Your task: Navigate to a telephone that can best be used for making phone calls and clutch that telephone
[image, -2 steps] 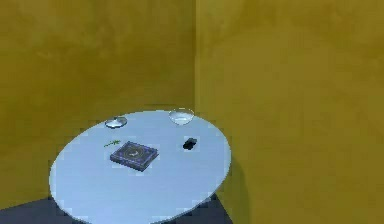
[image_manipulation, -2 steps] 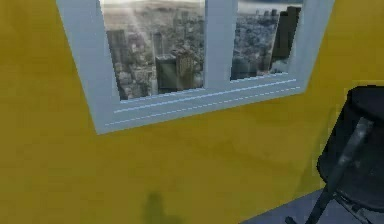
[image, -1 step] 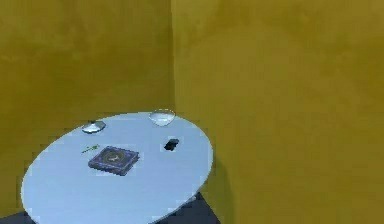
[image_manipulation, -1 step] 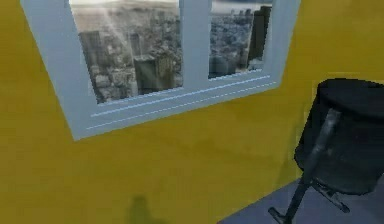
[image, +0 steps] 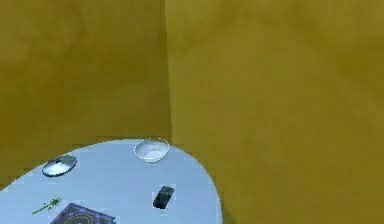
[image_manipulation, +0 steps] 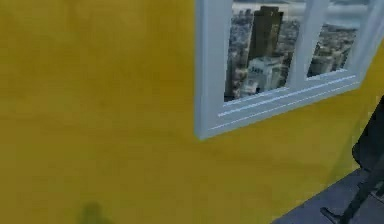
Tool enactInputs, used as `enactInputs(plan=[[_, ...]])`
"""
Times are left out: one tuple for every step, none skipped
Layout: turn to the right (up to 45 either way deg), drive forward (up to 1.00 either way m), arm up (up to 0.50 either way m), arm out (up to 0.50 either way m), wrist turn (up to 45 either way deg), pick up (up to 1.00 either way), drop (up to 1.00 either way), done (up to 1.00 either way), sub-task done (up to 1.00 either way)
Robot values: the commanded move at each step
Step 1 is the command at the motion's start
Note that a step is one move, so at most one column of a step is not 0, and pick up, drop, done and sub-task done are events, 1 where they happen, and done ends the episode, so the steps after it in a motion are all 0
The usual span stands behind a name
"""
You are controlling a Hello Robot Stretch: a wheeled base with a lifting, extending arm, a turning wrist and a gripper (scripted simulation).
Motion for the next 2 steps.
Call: enactInputs(plan=[[-45.0,0.0,0.0,0.0,0.0,0.0,0.0,0.0,0.0],[-45.0,0.0,0.0,0.0,0.0,0.0,0.0,0.0,0.0]])
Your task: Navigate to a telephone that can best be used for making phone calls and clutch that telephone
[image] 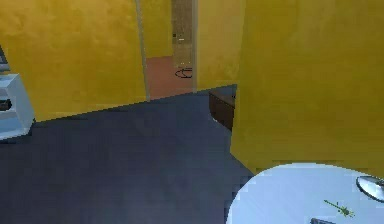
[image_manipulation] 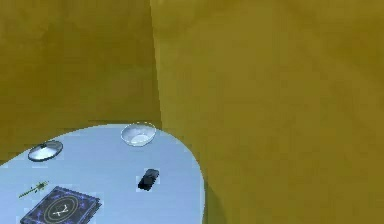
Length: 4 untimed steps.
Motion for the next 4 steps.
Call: enactInputs(plan=[[-9.0,0.0,0.0,0.0,0.0,0.0,0.0,0.0,0.0],[0.0,0.0,0.5,0.0,0.0,0.0,0.0,0.0,0.0],[0.0,0.0,0.28,0.0,0.0,0.0,0.0,0.0,0.0],[0.0,0.0,0.0,0.3,0.0,0.0,0.0,0.0,0.0]])
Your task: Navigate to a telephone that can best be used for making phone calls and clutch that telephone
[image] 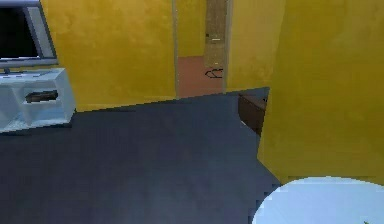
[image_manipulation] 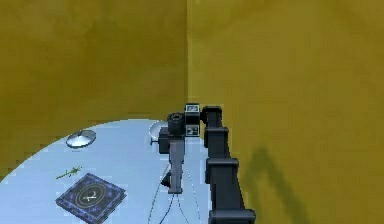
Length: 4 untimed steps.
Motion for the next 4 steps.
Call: enactInputs(plan=[[0.0,0.0,0.0,0.0,45.0,0.0,0.0,0.0,0.0],[0.0,0.0,0.0,0.0,45.0,0.0,0.0,0.0,0.0],[0.0,0.0,0.0,0.0,45.0,0.0,0.0,0.0,0.0],[0.0,0.0,0.0,0.0,30.0,0.0,0.0,0.0,0.0]])
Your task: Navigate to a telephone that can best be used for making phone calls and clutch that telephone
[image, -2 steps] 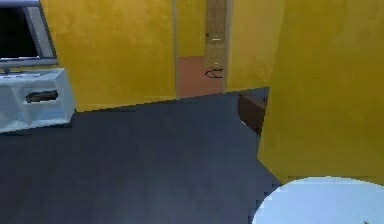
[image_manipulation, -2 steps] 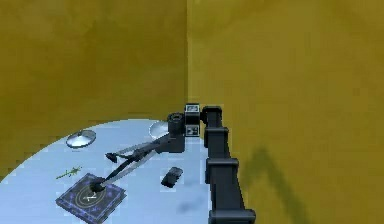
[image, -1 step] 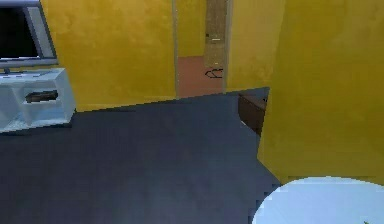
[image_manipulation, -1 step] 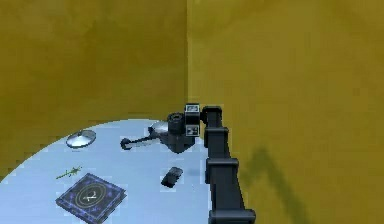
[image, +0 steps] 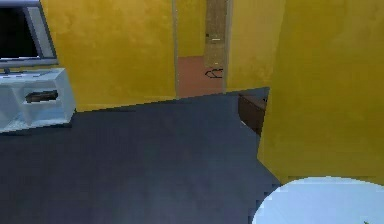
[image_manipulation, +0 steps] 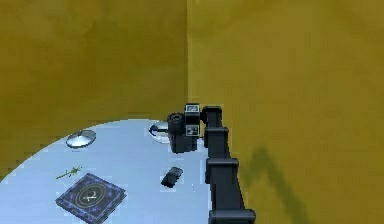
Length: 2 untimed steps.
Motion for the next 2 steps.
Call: enactInputs(plan=[[0.0,0.0,-0.3,0.0,0.0,0.0,0.0,0.0,0.0],[0.0,0.0,0.0,0.0,0.0,1.0,0.0,0.0,0.0]])
